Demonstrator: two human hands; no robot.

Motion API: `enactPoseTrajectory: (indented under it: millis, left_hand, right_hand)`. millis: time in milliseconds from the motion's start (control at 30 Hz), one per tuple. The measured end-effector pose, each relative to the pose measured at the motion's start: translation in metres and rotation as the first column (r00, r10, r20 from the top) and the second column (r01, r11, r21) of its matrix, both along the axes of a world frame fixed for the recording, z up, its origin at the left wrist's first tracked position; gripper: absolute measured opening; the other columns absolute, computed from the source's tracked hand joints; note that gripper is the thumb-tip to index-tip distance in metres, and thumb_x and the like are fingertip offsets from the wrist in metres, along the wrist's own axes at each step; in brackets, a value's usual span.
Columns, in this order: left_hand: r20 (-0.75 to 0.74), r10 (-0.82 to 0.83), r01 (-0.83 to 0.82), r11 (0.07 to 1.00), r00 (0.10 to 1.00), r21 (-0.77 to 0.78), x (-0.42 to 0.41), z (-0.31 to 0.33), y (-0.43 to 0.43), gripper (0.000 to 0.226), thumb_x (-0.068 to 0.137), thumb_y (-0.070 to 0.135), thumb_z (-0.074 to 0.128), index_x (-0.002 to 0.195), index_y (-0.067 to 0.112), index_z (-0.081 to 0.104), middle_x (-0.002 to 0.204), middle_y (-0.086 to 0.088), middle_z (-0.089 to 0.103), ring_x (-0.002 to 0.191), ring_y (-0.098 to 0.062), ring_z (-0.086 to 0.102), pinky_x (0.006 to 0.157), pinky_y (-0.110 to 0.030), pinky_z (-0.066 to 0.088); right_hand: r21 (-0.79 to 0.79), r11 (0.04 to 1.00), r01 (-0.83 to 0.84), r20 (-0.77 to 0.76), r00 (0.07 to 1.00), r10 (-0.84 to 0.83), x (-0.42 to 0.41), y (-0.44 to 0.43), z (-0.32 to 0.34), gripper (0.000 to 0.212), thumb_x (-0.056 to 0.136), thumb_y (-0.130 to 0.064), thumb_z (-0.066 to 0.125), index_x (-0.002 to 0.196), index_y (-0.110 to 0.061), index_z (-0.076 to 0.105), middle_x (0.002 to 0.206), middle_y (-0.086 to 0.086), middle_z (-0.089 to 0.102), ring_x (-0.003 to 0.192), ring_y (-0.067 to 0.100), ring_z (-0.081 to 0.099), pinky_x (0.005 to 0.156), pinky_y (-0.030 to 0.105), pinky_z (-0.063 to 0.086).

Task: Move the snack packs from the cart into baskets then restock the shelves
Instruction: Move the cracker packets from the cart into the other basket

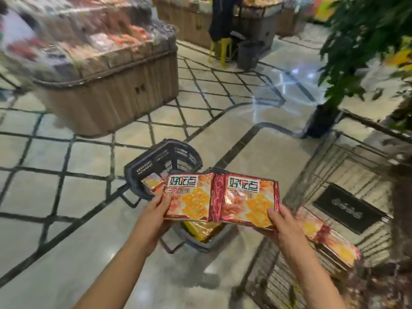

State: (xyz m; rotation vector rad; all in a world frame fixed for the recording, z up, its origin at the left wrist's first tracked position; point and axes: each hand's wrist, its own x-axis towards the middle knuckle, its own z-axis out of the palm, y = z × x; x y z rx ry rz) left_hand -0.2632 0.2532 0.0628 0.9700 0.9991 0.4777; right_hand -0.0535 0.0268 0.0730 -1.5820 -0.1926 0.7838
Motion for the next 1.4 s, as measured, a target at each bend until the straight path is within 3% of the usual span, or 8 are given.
enactPoseTrajectory:
  millis: [167, 300, 433, 600, 833, 1000, 1167, 1400]
  left_hand:
    - [-0.030, 0.137, -0.134, 0.986, 0.990, 0.099, -0.125, 0.005, 0.068, 0.023, 0.107, 0.028, 0.051, 0.116, 0.021, 0.070, 0.106, -0.005, 0.079, 0.091, -0.016, 0.076, 0.082, -0.036, 0.059]
    - [-0.044, 0.251, -0.243, 0.961, 0.967, 0.133, -0.208, 0.011, 0.113, 0.026, 0.109, 0.029, 0.047, 0.120, 0.019, 0.069, 0.108, -0.004, 0.079, 0.094, -0.016, 0.076, 0.078, -0.029, 0.057]
    - [-0.051, 0.346, -0.335, 0.929, 0.937, 0.156, -0.262, 0.014, 0.152, 0.027, 0.108, 0.028, 0.049, 0.122, 0.016, 0.069, 0.109, -0.006, 0.079, 0.092, -0.016, 0.076, 0.075, -0.027, 0.057]
    - [-0.074, 0.429, -0.410, 0.893, 0.900, 0.187, -0.293, 0.013, 0.205, 0.027, 0.109, 0.026, 0.048, 0.121, 0.014, 0.069, 0.110, -0.009, 0.078, 0.093, -0.018, 0.076, 0.074, -0.026, 0.059]
    - [-0.129, 0.430, -0.410, 0.899, 0.894, 0.153, -0.275, 0.004, 0.323, 0.027, 0.108, 0.027, 0.048, 0.125, 0.018, 0.067, 0.115, -0.009, 0.077, 0.108, -0.030, 0.073, 0.096, -0.050, 0.058]
    - [-0.117, 0.338, -0.324, 0.938, 0.934, 0.124, -0.227, 0.014, 0.411, 0.024, 0.107, 0.021, 0.051, 0.124, 0.015, 0.067, 0.114, -0.011, 0.077, 0.095, -0.022, 0.077, 0.065, -0.027, 0.061]
    - [-0.139, 0.199, -0.185, 0.976, 0.970, 0.112, -0.172, 0.010, 0.478, 0.022, 0.108, 0.023, 0.051, 0.120, 0.021, 0.068, 0.111, -0.006, 0.078, 0.094, -0.020, 0.077, 0.068, -0.026, 0.060]
    - [-0.178, -0.087, 0.109, 0.987, 0.980, 0.116, -0.081, -0.015, 0.579, 0.021, 0.105, 0.020, 0.057, 0.122, 0.015, 0.068, 0.113, -0.008, 0.078, 0.099, -0.025, 0.075, 0.083, -0.036, 0.060]
  right_hand:
    - [0.056, 0.991, -0.123, 0.003, 0.992, 0.123, -0.102, 0.113, -0.001, 0.018, 0.103, -0.016, 0.054, 0.111, -0.026, 0.066, 0.097, -0.013, 0.076, 0.086, 0.002, 0.073, 0.069, 0.023, 0.060]
    - [0.071, 0.960, -0.269, -0.051, 0.961, 0.273, -0.165, 0.184, -0.001, 0.022, 0.103, -0.022, 0.055, 0.122, -0.022, 0.066, 0.117, 0.004, 0.074, 0.106, 0.021, 0.072, 0.093, 0.045, 0.056]
    - [0.067, 0.942, -0.328, -0.068, 0.941, 0.332, -0.201, 0.250, -0.007, 0.014, 0.101, -0.021, 0.058, 0.112, -0.026, 0.066, 0.103, -0.004, 0.078, 0.092, 0.012, 0.075, 0.089, 0.043, 0.056]
    - [0.102, 0.902, -0.420, -0.104, 0.897, 0.429, -0.217, 0.331, -0.020, 0.025, 0.102, -0.020, 0.055, 0.126, -0.017, 0.064, 0.113, 0.003, 0.075, 0.098, 0.016, 0.074, 0.087, 0.041, 0.056]
    - [0.077, 0.901, -0.428, -0.113, 0.894, 0.434, -0.199, 0.460, -0.041, 0.022, 0.103, -0.019, 0.054, 0.121, -0.015, 0.066, 0.114, 0.008, 0.074, 0.097, 0.020, 0.073, 0.083, 0.041, 0.057]
    - [0.036, 0.920, -0.389, -0.121, 0.912, 0.391, -0.155, 0.523, -0.043, 0.030, 0.104, -0.027, 0.053, 0.132, -0.019, 0.060, 0.124, -0.002, 0.069, 0.101, 0.004, 0.070, 0.088, 0.032, 0.058]
    - [-0.032, 0.954, -0.299, -0.114, 0.949, 0.294, -0.117, 0.559, -0.041, 0.028, 0.103, -0.037, 0.053, 0.128, -0.031, 0.064, 0.121, -0.004, 0.072, 0.107, 0.015, 0.070, 0.102, 0.046, 0.051]
    - [-0.107, 0.994, -0.022, -0.110, 0.994, 0.010, -0.082, 0.583, -0.051, 0.039, 0.099, -0.045, 0.057, 0.135, -0.032, 0.056, 0.117, -0.007, 0.073, 0.097, 0.013, 0.074, 0.077, 0.033, 0.055]
